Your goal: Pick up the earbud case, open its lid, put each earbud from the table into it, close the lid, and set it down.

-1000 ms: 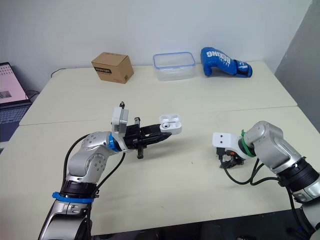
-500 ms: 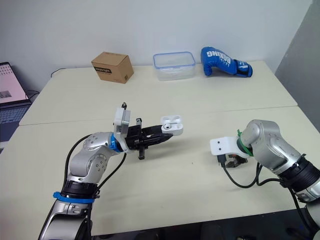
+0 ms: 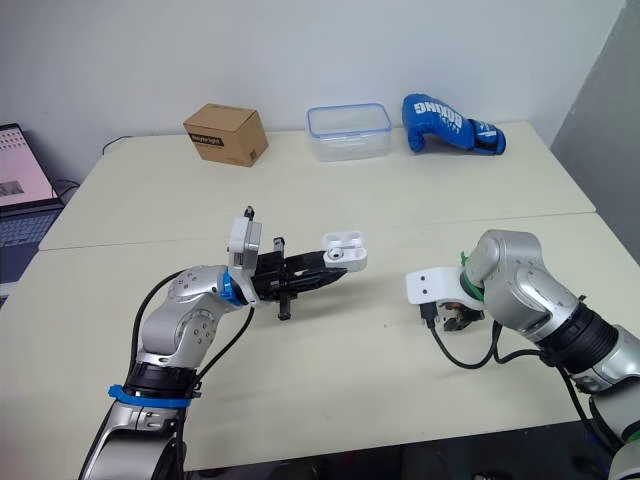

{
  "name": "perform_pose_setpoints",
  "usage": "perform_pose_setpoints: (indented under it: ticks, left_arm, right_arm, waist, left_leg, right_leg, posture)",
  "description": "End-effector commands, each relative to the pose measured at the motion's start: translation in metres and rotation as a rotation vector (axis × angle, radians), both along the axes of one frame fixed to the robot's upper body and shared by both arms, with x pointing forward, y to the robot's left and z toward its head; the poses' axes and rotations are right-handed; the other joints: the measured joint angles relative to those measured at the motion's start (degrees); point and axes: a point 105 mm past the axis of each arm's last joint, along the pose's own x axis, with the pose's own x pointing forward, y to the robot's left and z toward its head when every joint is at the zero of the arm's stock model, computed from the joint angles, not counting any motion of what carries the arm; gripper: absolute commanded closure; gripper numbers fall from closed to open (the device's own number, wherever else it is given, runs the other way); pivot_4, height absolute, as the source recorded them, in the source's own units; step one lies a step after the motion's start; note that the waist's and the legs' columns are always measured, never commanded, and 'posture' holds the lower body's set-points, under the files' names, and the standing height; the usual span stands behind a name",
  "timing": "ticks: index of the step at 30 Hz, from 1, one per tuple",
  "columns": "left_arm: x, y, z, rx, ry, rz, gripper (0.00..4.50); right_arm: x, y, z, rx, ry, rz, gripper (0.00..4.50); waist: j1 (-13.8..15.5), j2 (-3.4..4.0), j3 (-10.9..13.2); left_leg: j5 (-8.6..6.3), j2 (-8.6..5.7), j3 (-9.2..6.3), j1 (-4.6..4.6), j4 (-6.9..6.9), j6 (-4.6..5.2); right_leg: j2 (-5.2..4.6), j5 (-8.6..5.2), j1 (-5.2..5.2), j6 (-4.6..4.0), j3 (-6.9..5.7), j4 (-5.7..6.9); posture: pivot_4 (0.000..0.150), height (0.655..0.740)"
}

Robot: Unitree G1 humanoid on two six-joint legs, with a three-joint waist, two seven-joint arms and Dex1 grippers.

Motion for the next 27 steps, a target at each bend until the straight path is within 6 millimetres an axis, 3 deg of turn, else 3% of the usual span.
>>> perform_pose_setpoints:
  ticks: [1,9,12,14,26,27]
  left_arm:
    - [-0.004,-0.001,0.006,-0.017,-0.038,-0.009,3.71]
    - [-0.004,-0.001,0.004,-0.017,-0.035,-0.008,3.71]
    - [-0.005,-0.001,0.004,-0.017,-0.034,-0.008,3.71]
    - [-0.005,-0.001,0.004,-0.016,-0.034,-0.007,3.71]
    - [-0.005,0.001,0.003,-0.014,-0.031,-0.001,3.71]
    - [-0.005,0.001,0.003,-0.014,-0.031,-0.001,3.71]
  right_arm:
    - [0.0,0.0,0.007,-0.018,-0.007,0.001,2.09]
    - [-0.001,-0.002,0.001,-0.026,0.007,-0.017,2.09]
    - [-0.001,-0.003,-0.001,-0.029,0.013,-0.023,2.63]
    - [-0.002,-0.003,-0.002,-0.03,0.016,-0.028,3.28]
    - [0.0,-0.004,-0.005,-0.036,0.023,-0.039,3.28]
    - [0.0,-0.004,-0.005,-0.036,0.023,-0.038,3.47]
  waist:
    - [0.0,0.0,0.0]
    - [0.0,0.0,0.0]
    - [0.0,0.0,0.0]
    - [0.0,0.0,0.0]
    - [0.0,0.0,0.0]
    - [0.01,0.0,0.0]
  left_leg:
    - [0.0,0.0,0.0,0.0,0.0,0.0]
    - [0.0,0.0,0.0,0.0,0.0,0.0]
    - [0.0,0.0,0.01,0.0,0.0,0.0]
    - [0.0,0.0,0.01,0.0,0.0,0.0]
    - [0.0,0.0,0.01,0.0,0.0,0.0]
    - [0.0,0.0,0.01,0.0,0.0,0.0]
  right_leg:
    - [0.0,0.0,0.0,0.0,0.0,0.0]
    - [0.0,0.0,0.0,0.0,0.0,0.0]
    - [0.0,0.0,0.0,0.0,0.0,0.0]
    - [0.0,0.0,0.0,0.0,0.0,0.0]
    - [0.0,0.0,0.0,0.0,0.0,0.0]
    - [0.0,0.0,0.0,0.0,0.0,0.0]
  posture:
    - [0.15,0.7307]
    - [0.15,0.7307]
    - [0.15,0.7307]
    - [0.15,0.7307]
    - [0.15,0.7307]
    - [0.15,0.7307]
